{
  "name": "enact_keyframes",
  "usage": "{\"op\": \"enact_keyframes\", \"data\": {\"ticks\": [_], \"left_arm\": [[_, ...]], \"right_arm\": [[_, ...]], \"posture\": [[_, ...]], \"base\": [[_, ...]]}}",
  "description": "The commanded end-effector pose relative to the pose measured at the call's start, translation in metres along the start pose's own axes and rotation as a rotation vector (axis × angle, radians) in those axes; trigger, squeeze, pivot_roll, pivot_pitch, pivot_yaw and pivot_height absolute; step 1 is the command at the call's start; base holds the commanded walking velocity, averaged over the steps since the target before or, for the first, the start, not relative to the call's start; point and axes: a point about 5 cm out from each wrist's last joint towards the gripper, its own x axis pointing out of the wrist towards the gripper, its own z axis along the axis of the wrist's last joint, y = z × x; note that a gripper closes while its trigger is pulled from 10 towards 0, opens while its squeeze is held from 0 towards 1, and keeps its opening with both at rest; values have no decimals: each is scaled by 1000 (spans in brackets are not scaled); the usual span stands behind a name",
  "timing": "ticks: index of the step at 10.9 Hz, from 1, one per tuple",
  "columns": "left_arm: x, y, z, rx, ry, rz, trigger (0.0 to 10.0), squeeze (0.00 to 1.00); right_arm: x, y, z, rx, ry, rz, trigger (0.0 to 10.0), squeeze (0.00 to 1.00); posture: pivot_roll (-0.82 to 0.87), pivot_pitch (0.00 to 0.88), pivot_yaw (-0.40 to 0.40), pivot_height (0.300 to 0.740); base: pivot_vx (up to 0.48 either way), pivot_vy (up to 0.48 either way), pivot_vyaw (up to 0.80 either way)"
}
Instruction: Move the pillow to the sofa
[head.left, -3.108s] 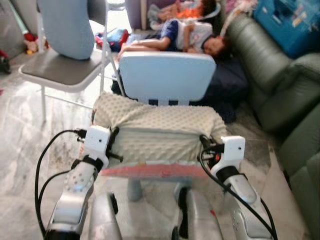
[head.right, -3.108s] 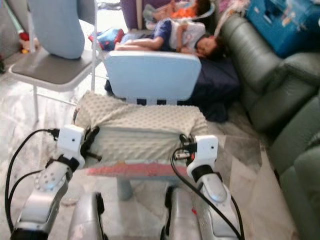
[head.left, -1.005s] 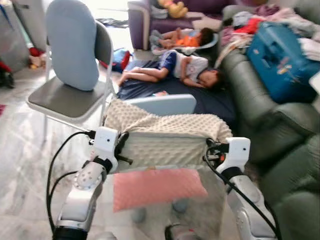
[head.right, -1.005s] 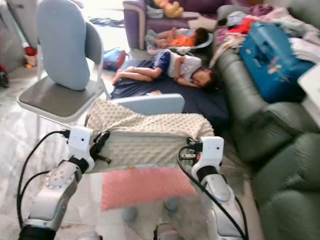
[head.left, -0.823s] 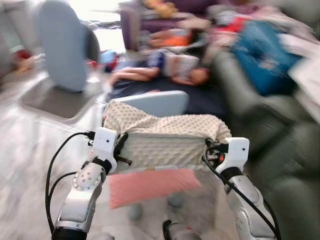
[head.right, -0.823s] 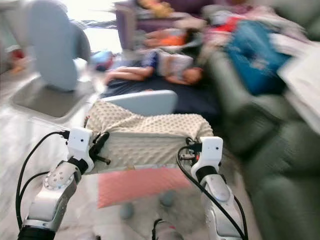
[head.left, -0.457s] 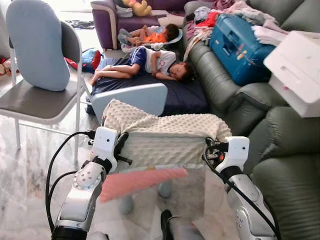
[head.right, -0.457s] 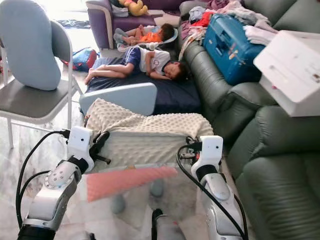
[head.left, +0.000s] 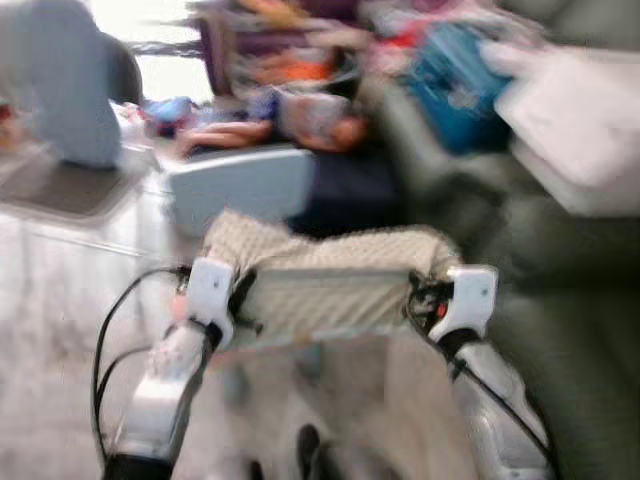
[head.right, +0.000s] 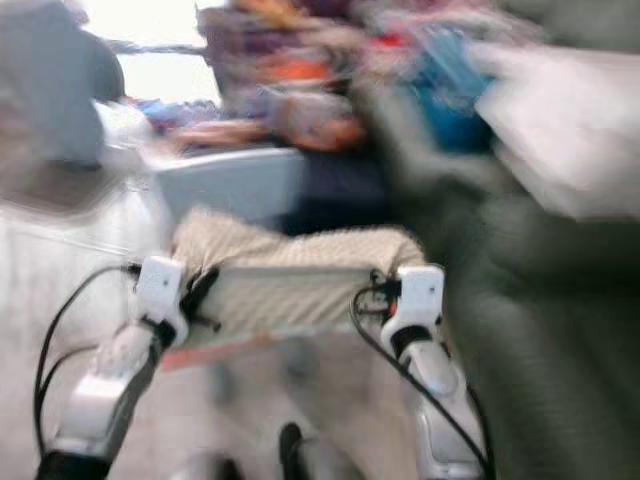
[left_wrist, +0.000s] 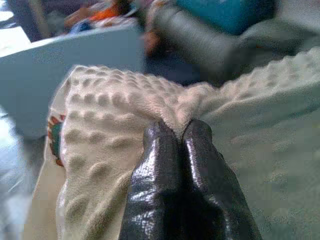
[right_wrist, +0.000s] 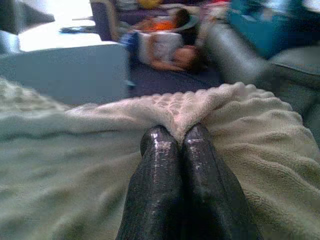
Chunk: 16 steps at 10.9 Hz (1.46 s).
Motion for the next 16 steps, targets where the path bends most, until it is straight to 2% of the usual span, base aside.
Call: {"op": "enact_keyframes", "data": {"ticks": [1, 7, 10, 13, 16], "left_arm": [[-1, 4, 1, 5, -6, 16, 10000, 0], [2, 12, 6, 35, -12, 35, 10000, 0], [0, 15, 3, 38, -2, 40, 10000, 0], [4, 18, 6, -17, -18, 55, 10000, 0], [6, 20, 6, -4, -19, 52, 10000, 0]], "right_arm": [[-1, -9, 4, -6, -16, -41, 10000, 0], [9, -10, 9, -12, -23, -47, 10000, 0], [5, -8, 2, -3, 1, -56, 10000, 0], [5, -9, 0, -3, 11, -63, 10000, 0], [6, -11, 1, -9, 14, -68, 10000, 0]], "posture": [[-38, 0, -67, 740], [-41, 1, -48, 740], [-37, 13, -47, 740], [-39, 13, -48, 740], [-41, 6, -56, 740]], "base": [[-292, 0, -581], [-285, 0, -74], [0, 0, 0], [0, 0, -800], [0, 0, -800]]}}
